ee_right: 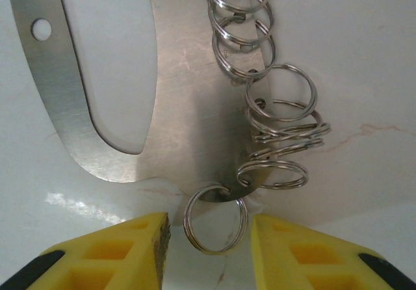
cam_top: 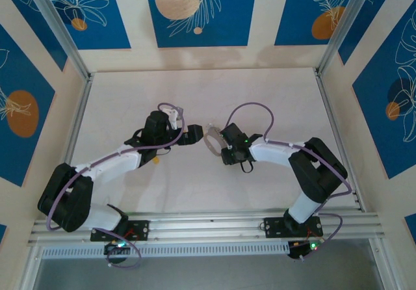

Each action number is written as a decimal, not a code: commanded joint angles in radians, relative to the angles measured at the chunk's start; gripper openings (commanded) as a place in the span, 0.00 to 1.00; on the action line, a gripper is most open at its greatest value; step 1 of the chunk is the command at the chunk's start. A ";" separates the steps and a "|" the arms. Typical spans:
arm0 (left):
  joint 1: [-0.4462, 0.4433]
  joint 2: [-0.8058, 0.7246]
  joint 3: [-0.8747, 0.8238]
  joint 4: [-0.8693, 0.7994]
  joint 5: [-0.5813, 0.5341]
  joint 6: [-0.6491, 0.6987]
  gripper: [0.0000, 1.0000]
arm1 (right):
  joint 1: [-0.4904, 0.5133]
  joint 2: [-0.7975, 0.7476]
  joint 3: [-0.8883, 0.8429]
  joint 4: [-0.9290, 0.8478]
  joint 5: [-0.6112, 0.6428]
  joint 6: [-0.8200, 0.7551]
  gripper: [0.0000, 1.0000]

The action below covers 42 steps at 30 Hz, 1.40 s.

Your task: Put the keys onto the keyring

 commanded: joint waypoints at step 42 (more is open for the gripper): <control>-0.012 0.019 -0.006 0.050 0.020 0.005 0.98 | 0.025 0.061 0.107 -0.075 0.131 -0.070 0.15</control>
